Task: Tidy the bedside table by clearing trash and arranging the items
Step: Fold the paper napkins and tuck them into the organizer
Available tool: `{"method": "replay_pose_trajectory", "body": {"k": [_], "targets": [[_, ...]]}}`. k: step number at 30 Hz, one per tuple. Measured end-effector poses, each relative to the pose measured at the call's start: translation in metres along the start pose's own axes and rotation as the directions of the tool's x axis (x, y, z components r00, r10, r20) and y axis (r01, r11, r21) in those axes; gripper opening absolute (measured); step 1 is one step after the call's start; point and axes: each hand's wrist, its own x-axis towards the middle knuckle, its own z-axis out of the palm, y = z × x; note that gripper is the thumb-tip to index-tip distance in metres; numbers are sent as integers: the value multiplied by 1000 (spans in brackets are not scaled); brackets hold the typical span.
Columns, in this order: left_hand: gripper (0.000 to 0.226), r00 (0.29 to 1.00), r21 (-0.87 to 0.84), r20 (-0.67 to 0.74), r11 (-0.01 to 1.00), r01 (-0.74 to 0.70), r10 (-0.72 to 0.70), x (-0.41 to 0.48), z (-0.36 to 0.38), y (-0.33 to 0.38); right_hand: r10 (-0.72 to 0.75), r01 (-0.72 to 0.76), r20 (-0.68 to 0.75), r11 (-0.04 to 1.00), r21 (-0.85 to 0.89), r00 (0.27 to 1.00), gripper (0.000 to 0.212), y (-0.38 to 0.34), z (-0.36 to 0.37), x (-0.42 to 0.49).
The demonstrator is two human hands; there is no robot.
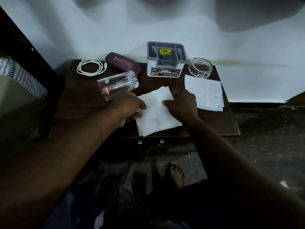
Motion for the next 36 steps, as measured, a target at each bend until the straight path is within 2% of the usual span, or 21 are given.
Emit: {"method": "replay_pose_trajectory", "body": {"k": [2, 5, 11, 14, 16, 19, 21, 23, 26, 28, 30, 33, 36], "targets": [[33, 1000, 35, -21, 999, -8, 9, 1, 1, -3, -2, 2, -24, 1000, 3, 1000, 18, -2, 2, -3], [44, 995, 103, -72, 993, -56, 63, -1, 2, -8, 34, -32, -40, 999, 37, 999, 24, -3, 4, -6], [53, 990, 114, -99, 989, -94, 106, -7, 5, -10, 23, -23, 6, 998, 55, 1000, 32, -4, 4, -9], [52, 981, 204, -125, 972, -120, 148, -8, 4, -10, 14, -14, 12, 1000, 23, 1000, 34, -2, 2, -11], [54, 966, 357, -139, 921, -157, 218, -8, 1, -12, 5, -5, 13, 1000, -3, 1000, 37, -1, 1, -14], [62, 939, 627, -130, 760, -172, 320, -10, -5, -16, -21, 19, -18, 997, -76, 1000, 43, -3, -3, -16], [68, 921, 705, -129, 688, -176, 368, -10, -3, -19, -51, 40, -78, 990, -135, 996, 41, -4, -6, -16], [77, 914, 723, -132, 667, -176, 384, -11, 3, -19, -64, 46, -106, 985, -167, 992, 45, -4, -10, -15], [80, 919, 576, -192, 798, -178, 344, -15, 13, -14, -40, 34, -19, 971, -236, 999, 64, -2, -11, -14], [75, 936, 382, -236, 910, -160, 263, -17, 19, -13, -31, 35, 19, 971, -236, 999, 68, -2, -8, -16], [63, 953, 168, -257, 979, -118, 159, -18, 24, -12, -29, 34, 25, 978, -205, 999, 69, -2, -5, -18], [41, 966, -46, -256, 998, -43, 30, -16, 28, -9, -25, 28, 23, 986, -164, 999, 67, -2, -4, -19], [33, 984, -135, -166, 990, 35, -57, -15, 30, -6, -1, 4, 26, 992, -124, 1000, 68, 0, -5, -19]]}}
